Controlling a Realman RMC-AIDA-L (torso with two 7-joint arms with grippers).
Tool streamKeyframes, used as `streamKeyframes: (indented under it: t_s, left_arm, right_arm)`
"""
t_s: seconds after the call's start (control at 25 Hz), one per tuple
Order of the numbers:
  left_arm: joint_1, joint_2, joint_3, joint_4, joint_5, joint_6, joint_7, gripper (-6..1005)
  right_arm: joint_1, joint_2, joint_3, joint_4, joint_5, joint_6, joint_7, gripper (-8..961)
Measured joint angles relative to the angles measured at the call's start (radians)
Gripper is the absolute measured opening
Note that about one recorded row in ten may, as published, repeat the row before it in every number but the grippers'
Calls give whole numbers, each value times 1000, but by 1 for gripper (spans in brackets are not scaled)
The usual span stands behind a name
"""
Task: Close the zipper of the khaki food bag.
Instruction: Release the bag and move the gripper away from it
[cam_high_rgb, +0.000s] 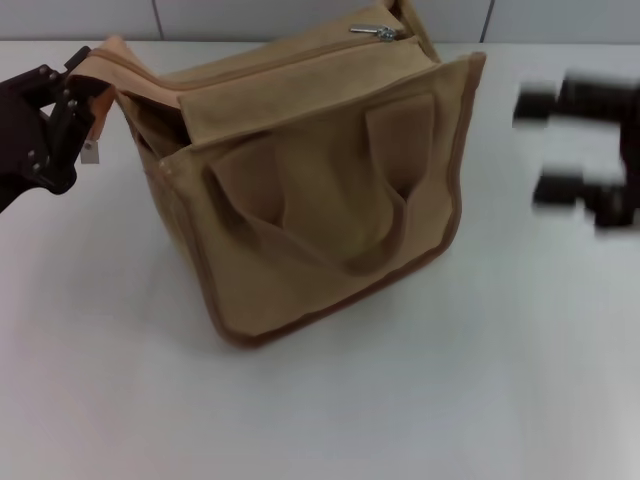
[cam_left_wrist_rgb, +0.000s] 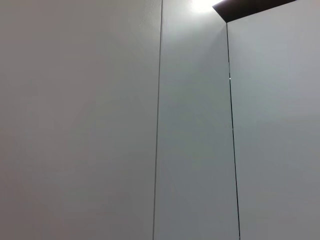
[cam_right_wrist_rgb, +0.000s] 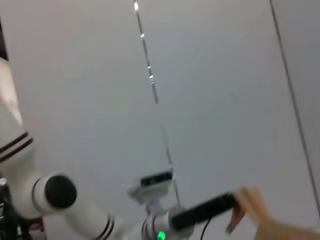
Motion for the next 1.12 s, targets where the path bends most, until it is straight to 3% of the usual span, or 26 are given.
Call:
streamKeyframes:
  t_s: [0.24, 0.44, 1.12]
  left_arm:
    - [0, 5, 0, 0, 8, -3, -19, 122]
    - [0, 6, 16, 0, 13, -20, -25, 122]
    - [12, 6, 72, 115, 14, -29, -159, 125]
  right_arm:
    - [-17, 31, 5, 216, -234, 15, -274, 765]
    - [-39, 45, 2, 291, -298, 69, -391, 765]
    - [-59, 52, 8, 297, -299, 74, -399, 765]
